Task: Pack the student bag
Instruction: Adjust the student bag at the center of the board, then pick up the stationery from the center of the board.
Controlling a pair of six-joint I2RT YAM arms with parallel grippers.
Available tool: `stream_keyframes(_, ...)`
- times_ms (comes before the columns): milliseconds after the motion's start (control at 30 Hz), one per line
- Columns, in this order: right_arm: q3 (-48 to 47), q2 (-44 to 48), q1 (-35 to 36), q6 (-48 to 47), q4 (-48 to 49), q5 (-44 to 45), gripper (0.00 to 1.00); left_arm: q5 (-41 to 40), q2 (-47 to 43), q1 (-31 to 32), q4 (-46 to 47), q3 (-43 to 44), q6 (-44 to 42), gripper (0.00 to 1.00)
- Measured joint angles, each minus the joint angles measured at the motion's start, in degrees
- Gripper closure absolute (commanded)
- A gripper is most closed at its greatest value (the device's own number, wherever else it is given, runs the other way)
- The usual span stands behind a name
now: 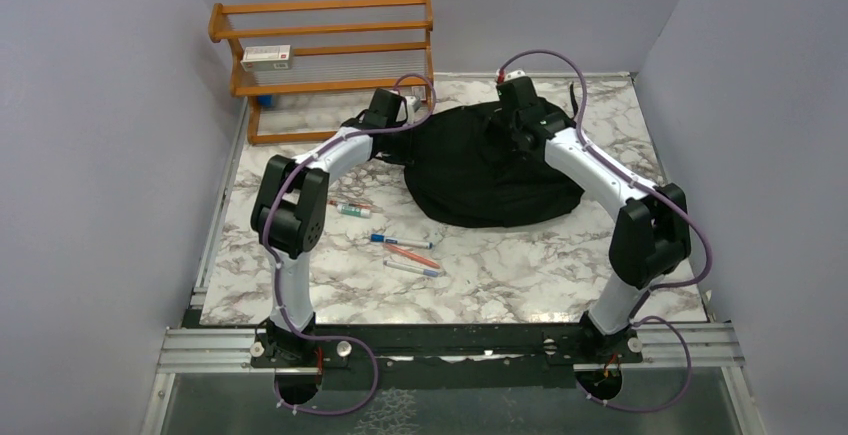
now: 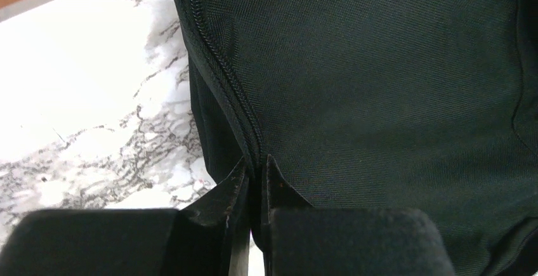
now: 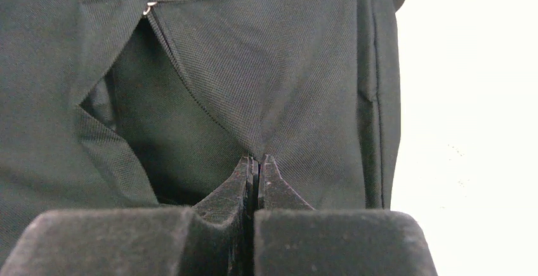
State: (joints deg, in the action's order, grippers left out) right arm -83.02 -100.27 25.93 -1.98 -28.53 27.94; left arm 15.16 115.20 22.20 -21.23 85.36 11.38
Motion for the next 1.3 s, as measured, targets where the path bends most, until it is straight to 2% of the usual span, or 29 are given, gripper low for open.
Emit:
stream_keyframes(133,0.0,2.0,0.0,0.1,-0.3,-1.2,0.99,0.3,-2.6,-0.2,0.1,-1.7,1.4,0.58)
stream_keyframes(233,0.0,2.1,0.0,0.5,-0.7,-1.7,0.99,0.2,-6.2,-0.5,0.3,-3.6,3.1,0.49)
stream_keyframes(400,0.4,2.2,-0.5,1.5,-0.7,-2.3,0.99,-2.3,-16.1,-0.9,1.6,-8.3,6.6,0.44)
stream_keyframes(567,2.2,2.8,-0.8,3.3,-0.4,-3.2,0.99,-6.7,-28.7,-0.9,2.3,-18.6,12.2,0.42)
stream_keyframes(700,3.5,3.9,-0.9,4.5,0.1,-3.8,0.99,-12.0,-34.7,-0.9,1.1,-27.1,19.2,0.36)
stream_keyframes(833,5.3,5.4,-0.9,5.5,0.7,-4.5,0.99,-16.9,-36.5,-1.6,-1.6,-31.6,25.5,0.24)
stream_keyframes(1067,7.9,6.7,-0.9,7.1,1.5,-5.8,0.99,-25.2,-36.4,-2.8,-3.4,-32.0,34.6,0.24)
stream_keyframes(1300,9.5,8.5,-0.9,8.0,1.7,-6.4,0.99,-27.6,-32.6,-3.6,-5.4,-31.8,42.3,0.25)
